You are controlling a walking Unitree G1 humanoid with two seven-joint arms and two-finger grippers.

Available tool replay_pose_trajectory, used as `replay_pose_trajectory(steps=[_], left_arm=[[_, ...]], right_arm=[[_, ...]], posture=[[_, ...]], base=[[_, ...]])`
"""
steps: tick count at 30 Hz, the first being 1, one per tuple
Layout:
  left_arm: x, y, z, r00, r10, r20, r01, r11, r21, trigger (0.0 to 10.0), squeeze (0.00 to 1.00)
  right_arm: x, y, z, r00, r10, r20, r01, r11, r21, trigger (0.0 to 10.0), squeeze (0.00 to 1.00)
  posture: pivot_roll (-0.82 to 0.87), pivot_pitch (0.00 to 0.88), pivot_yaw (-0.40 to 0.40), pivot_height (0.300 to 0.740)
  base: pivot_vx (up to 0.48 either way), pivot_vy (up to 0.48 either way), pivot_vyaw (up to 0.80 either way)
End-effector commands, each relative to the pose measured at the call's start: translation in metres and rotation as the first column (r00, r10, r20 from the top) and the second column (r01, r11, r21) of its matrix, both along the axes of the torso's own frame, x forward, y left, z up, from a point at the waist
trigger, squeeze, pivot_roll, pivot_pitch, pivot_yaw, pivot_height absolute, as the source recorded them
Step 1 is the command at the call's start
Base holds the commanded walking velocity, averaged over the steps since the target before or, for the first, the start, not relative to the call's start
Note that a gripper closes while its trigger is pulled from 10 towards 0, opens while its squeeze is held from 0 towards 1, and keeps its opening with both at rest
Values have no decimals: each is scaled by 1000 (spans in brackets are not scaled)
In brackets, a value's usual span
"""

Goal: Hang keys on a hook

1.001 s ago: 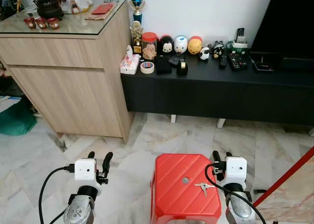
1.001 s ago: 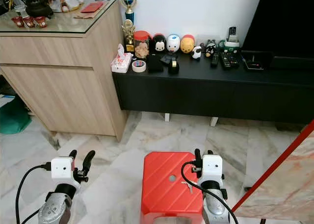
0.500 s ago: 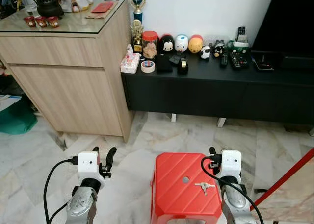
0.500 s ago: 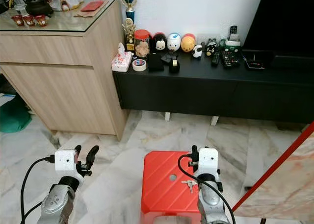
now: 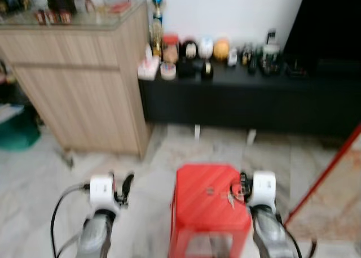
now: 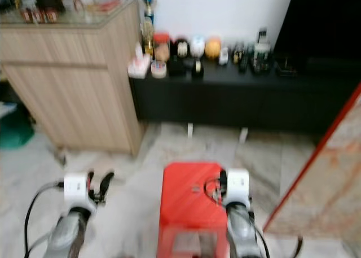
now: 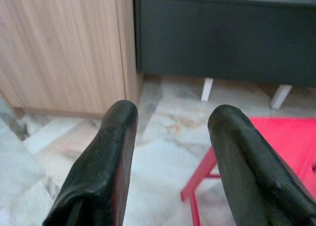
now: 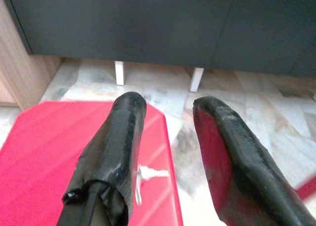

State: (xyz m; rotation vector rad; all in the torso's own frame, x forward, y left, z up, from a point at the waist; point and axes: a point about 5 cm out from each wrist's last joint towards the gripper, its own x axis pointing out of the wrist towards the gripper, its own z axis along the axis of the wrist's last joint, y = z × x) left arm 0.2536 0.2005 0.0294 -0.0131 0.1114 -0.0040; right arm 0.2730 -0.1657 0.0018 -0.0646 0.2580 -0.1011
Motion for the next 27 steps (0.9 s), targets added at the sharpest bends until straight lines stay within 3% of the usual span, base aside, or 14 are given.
replay_pose_trajectory(steps=[1,19,27], left_arm=[[2,-1,4,1000,-2,9,2,1000,-9,10000,0],[5,-8,2,1000,-24,-5,24,1000,-13,10000,0],[5,-12,0,999,-37,-15,37,999,-12,10000,0]], right_arm=[[4,1,2,1000,2,1,-2,1000,6,10000,0],[7,4,1,999,6,-35,-6,1000,14,10000,0],[7,2,3,1000,1,-7,-1,1000,7,10000,0]], posture=[[16,11,-19,645],[17,25,-16,645],[16,26,-14,631]], base=[[0,0,0],[0,0,0],[0,0,0]])
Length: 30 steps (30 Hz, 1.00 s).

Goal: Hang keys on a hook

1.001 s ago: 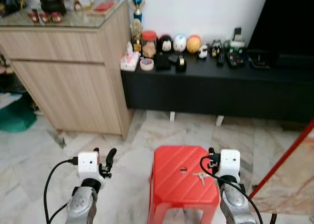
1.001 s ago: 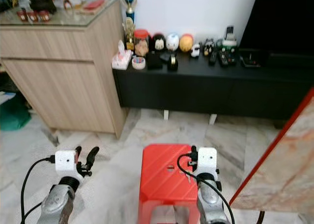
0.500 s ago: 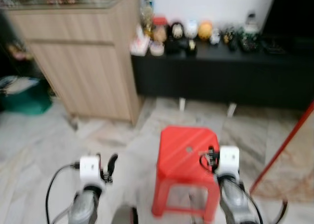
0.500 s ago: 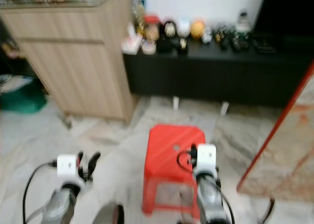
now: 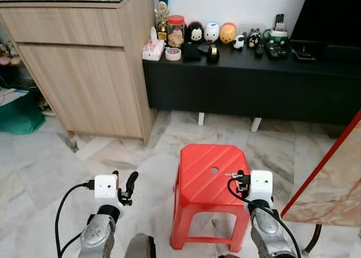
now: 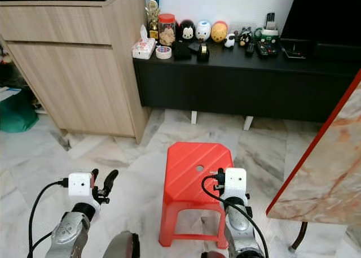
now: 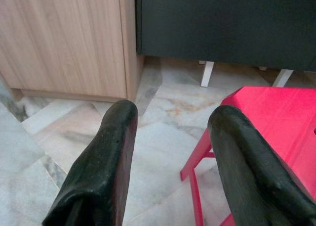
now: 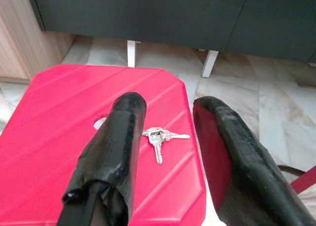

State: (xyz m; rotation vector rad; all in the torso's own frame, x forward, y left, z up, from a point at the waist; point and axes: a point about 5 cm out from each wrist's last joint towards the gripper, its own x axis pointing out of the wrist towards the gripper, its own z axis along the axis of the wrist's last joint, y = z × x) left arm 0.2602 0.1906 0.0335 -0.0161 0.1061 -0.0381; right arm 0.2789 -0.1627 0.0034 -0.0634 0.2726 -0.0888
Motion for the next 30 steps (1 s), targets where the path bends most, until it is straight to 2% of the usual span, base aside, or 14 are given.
replay_pose_trajectory(steps=[1,10,13,30], left_arm=[[-2,-3,-4,1000,-3,-21,3,1000,-7,10000,0],[-3,-3,-4,1000,3,-26,-3,1000,-2,10000,0],[-3,-2,-4,1000,3,-26,-3,1000,0,10000,0],[-3,-3,-5,999,3,-33,-3,1000,4,10000,0]], right_arm=[[1,-1,1,1000,-12,8,12,1000,4,10000,0],[1,0,-2,999,-10,-32,10,1000,-2,10000,0],[2,2,0,1000,-1,-14,1,1000,8,10000,0],[1,7,-1,999,37,-9,-37,999,24,10000,0]], posture=[[16,26,-14,631],[16,30,-17,626],[16,31,-17,606],[17,30,-14,606]], base=[[0,0,0],[0,0,0],[0,0,0],[15,0,0]])
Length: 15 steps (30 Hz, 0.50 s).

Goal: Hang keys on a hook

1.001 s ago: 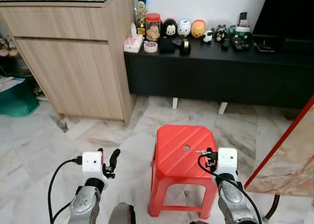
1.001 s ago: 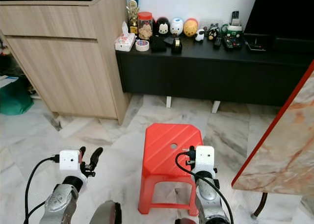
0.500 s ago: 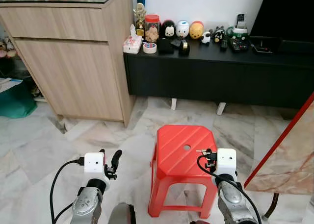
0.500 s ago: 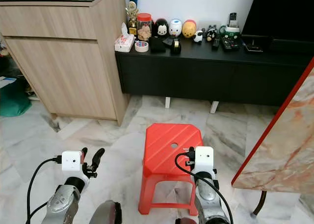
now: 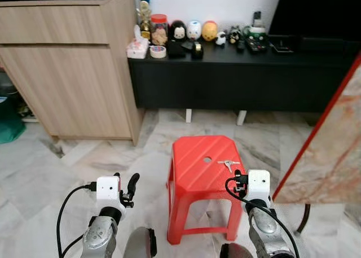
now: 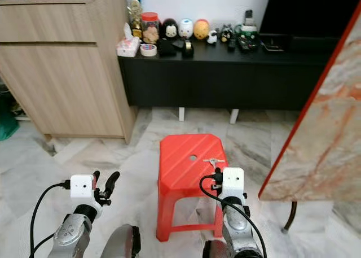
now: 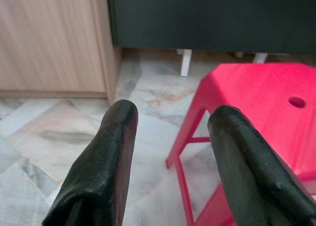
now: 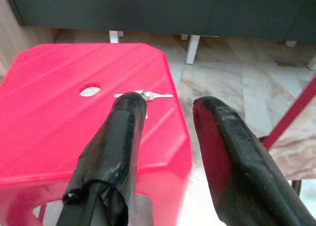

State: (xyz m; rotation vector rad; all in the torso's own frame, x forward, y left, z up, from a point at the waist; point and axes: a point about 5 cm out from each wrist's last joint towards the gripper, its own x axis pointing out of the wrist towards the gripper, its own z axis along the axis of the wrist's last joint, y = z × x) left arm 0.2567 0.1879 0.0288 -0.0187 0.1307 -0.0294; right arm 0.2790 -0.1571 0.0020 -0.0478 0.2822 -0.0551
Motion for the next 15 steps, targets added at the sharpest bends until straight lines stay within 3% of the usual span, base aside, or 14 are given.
replay_pose_trajectory(steps=[1,15], left_arm=[[0,0,0,1000,-6,-8,6,1000,6,10000,0],[2,-1,1,1000,-13,-2,13,1000,5,10000,0]], right_arm=[[1,1,1,1000,10,1,-10,1000,2,10000,0],[4,5,2,999,42,3,-42,999,9,10000,0]], posture=[[17,30,-14,606],[19,21,-14,606]], base=[[247,0,0],[263,0,71]])
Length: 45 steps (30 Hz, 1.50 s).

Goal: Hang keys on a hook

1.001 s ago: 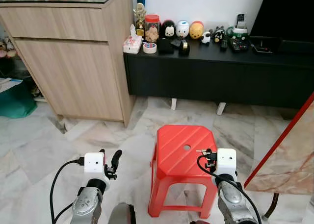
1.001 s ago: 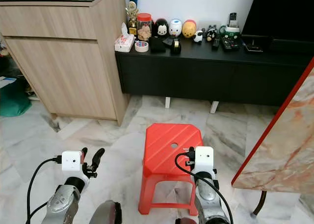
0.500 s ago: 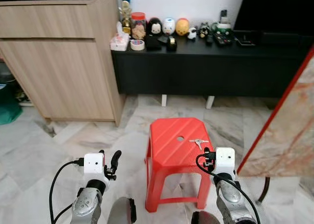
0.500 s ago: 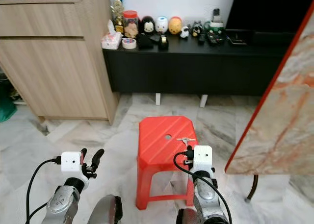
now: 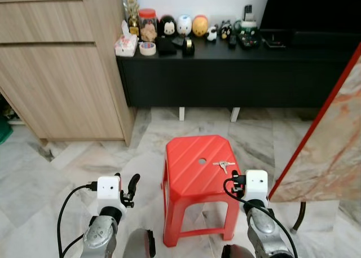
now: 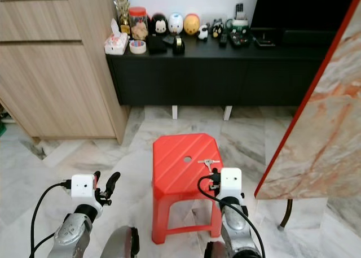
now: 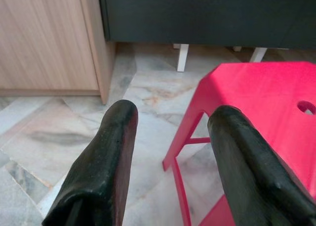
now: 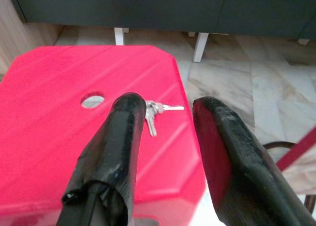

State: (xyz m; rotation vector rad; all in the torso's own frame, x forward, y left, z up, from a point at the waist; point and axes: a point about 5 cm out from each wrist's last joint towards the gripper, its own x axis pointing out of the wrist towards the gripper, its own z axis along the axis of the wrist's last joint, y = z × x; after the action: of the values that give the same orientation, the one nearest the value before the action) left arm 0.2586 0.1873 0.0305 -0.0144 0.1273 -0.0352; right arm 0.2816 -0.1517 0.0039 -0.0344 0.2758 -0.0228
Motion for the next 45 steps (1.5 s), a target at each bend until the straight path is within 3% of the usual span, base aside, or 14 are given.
replay_pose_trajectory(steps=[1,5,21,30,45], left_arm=[[0,0,0,1000,-7,-6,7,1000,1,10000,0],[1,-1,0,1000,-9,-4,9,1000,2,10000,0],[0,-2,0,1000,-19,-3,19,1000,5,10000,0],[-1,-2,1,1000,-21,-3,21,1000,2,10000,0],[-2,-5,2,999,-39,1,39,999,10,10000,0]], right_arm=[[1,0,0,1000,11,-3,-11,1000,-8,10000,0],[1,0,0,1000,3,-4,-3,1000,3,10000,0],[-1,-14,-5,994,-98,-53,99,995,7,10000,0],[1,-13,-3,997,-65,-36,64,998,-12,10000,0],[1,-14,-3,995,-89,-38,90,996,7,10000,0]], posture=[[19,21,-14,606],[19,23,-14,606],[22,29,-12,606],[23,32,-10,606],[27,30,-8,606]], base=[[266,0,0],[270,0,727],[135,0,0],[0,0,267],[262,0,83]])
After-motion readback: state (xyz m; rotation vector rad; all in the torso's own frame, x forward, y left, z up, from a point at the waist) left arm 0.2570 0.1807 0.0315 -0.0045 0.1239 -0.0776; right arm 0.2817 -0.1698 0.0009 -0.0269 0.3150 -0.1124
